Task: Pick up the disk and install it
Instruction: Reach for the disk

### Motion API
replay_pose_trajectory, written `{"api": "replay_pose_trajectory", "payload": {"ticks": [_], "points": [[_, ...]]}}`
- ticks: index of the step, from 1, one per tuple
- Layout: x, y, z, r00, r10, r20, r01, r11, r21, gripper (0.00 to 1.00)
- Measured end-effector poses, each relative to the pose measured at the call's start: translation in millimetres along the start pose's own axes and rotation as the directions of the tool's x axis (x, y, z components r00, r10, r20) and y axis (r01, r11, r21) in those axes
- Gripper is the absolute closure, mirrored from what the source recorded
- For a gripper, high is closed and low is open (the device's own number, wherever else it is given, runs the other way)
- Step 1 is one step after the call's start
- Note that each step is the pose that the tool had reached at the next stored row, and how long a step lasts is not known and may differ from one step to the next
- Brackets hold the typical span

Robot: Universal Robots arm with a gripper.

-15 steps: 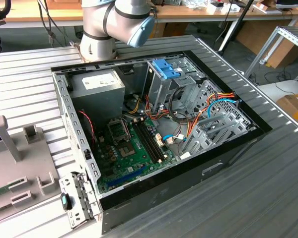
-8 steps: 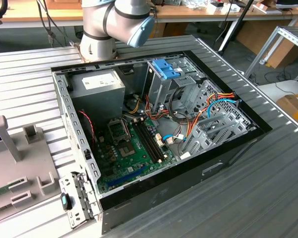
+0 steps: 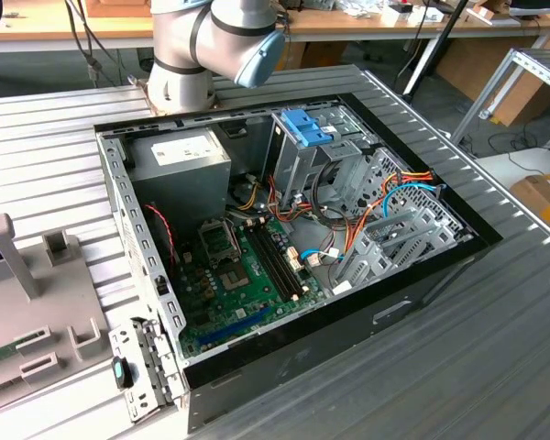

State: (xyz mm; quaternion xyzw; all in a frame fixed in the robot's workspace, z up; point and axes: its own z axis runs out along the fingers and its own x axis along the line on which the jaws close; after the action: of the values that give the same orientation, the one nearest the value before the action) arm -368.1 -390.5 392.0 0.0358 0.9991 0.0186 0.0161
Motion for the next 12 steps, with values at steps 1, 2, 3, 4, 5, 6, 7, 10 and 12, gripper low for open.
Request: {"api": "replay_pose_trajectory", "payload": {"ticks": [1, 2, 3, 4, 5, 6, 7, 10, 12], "points": [[0.0, 0.0, 0.0, 1.0000, 0.000, 0.0000, 0.000, 1.0000, 0.0000, 0.89], [0.0, 0.0, 0.0, 1.0000, 0.000, 0.0000, 0.000, 1.0000, 0.0000, 0.89], [0.1, 0.0, 0.0, 1.0000, 0.000, 0.0000, 0.000, 1.0000, 0.0000, 0.89], [0.1, 0.0, 0.0, 1.0000, 0.000, 0.0000, 0.000, 1.0000, 0.0000, 0.89], [0.1, 0.0, 0.0, 1.0000, 0.000, 0.0000, 0.000, 1.0000, 0.0000, 0.89], [0.1, 0.0, 0.0, 1.0000, 0.000, 0.0000, 0.000, 1.0000, 0.0000, 0.89], [0.2, 0.0, 0.0, 1.0000, 0.000, 0.0000, 0.000, 1.0000, 0.0000, 0.89], [0.5, 0.5, 0.0, 1.0000, 0.000, 0.0001, 0.000, 1.0000, -0.0001, 0.89], [0.7, 2.7, 0.1, 1.0000, 0.000, 0.0000, 0.000, 1.0000, 0.0000, 0.89]]}}
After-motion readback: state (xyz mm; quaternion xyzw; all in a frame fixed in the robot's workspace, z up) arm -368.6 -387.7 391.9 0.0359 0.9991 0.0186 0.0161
